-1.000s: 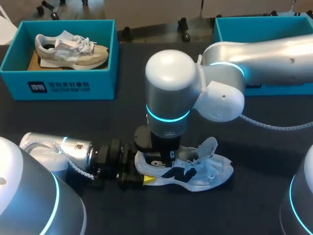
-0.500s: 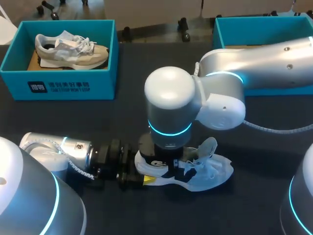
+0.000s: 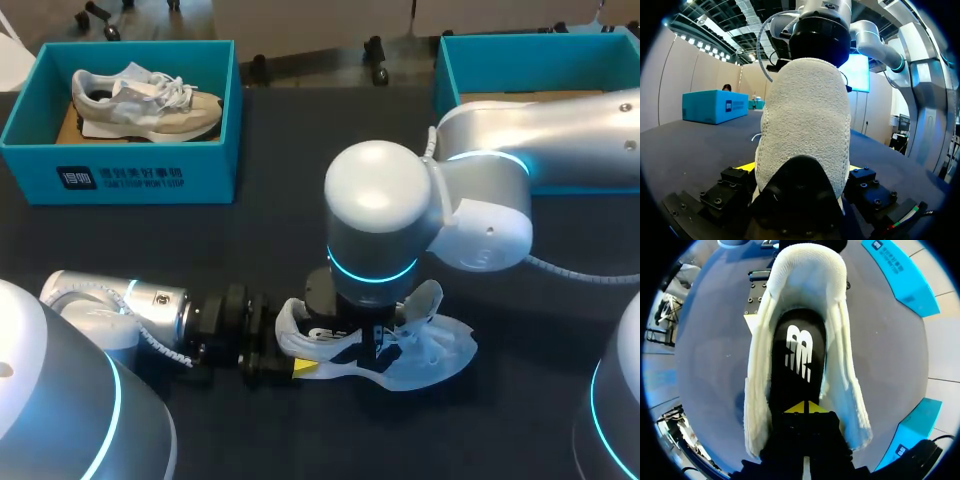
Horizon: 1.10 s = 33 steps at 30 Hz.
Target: Take the shoe out of the shoebox, open the shoe tongue, remove and reinsert the insole, then place the shoe into the shoebox
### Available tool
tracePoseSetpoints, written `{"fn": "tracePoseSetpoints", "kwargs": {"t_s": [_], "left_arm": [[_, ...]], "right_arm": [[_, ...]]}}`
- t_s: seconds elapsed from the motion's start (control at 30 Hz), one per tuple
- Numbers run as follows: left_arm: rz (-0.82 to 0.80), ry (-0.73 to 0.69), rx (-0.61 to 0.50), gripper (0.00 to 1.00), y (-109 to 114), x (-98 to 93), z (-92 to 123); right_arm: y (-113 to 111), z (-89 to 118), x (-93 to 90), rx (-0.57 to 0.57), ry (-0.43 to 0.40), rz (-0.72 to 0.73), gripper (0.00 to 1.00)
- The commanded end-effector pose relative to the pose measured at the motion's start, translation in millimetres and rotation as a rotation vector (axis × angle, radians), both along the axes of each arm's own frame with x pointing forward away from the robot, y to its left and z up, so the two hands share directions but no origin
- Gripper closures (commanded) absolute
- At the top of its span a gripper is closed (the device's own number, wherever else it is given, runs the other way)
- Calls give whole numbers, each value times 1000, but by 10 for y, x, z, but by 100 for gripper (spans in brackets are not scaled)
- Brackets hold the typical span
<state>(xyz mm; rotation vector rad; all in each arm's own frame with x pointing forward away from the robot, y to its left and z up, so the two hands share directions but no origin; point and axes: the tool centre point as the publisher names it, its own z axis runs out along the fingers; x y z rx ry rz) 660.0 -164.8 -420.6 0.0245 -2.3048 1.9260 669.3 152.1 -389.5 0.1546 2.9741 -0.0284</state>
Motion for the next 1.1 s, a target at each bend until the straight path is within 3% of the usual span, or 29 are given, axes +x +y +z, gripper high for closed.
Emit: {"fn": "tracePoseSetpoints", "kwargs": {"t_s": [0.03,0.17,0.33,0.57,0.7,0.93,1.1], "left_arm": [[0,1,2,100,-4,0,-19],[0,1,2,100,-4,0,-19],[0,1,2,100,-4,0,-19],[0,1,2,100,-4,0,-19],[0,1,2,100,-4,0,-19],[0,1,2,100,-4,0,-19],[0,1,2,100,-4,0,-19]], "right_arm": [[-50,2,7,10,0,-3,100],[-79,-22,38,25,1,-5,96],[-77,-34,75,32,2,-3,76],[-94,-62,89,26,13,-10,62],[-100,-92,106,22,27,-18,59],[-45,-242,169,19,152,-32,57],[-13,-354,104,39,213,-34,56]]}}
